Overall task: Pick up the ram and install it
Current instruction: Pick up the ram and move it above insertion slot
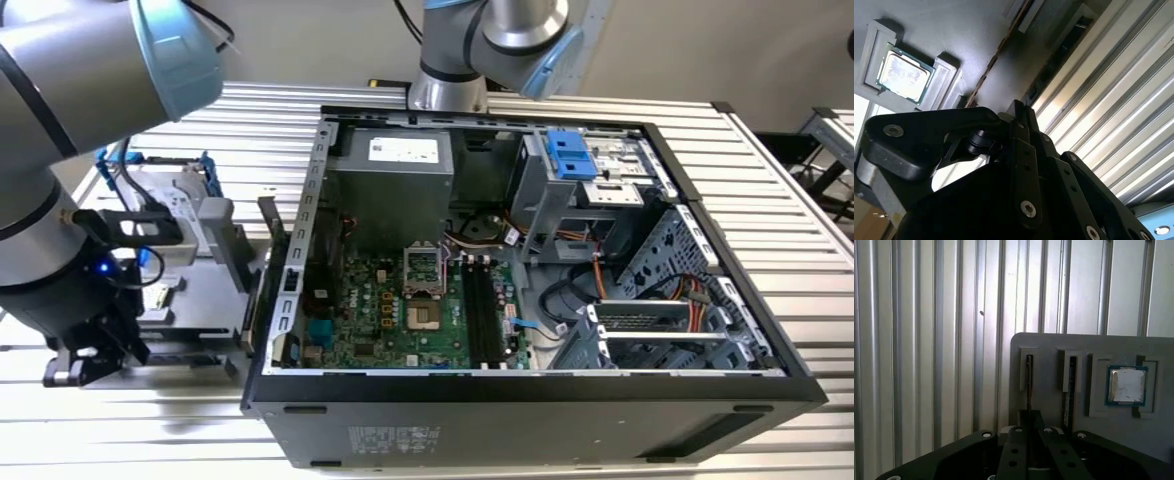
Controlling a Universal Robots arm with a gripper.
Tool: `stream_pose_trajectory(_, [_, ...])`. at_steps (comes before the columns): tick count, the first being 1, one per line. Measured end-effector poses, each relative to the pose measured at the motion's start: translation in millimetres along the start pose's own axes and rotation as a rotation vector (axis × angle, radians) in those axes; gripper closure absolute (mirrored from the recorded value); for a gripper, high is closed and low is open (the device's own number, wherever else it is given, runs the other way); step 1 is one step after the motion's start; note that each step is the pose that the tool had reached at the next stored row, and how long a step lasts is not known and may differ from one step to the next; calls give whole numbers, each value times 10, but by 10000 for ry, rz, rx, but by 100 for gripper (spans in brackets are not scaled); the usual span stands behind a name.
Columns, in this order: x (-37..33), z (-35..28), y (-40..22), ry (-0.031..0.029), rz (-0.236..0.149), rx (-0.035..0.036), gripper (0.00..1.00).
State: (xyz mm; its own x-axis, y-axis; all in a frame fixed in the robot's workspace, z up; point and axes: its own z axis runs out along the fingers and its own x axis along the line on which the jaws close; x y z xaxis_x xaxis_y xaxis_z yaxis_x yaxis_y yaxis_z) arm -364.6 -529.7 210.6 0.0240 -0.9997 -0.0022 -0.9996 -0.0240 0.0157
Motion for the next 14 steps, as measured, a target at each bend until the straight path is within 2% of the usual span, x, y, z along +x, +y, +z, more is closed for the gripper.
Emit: stream_pose_trajectory(14, [0, -146, 2, 1, 0, 0, 100])
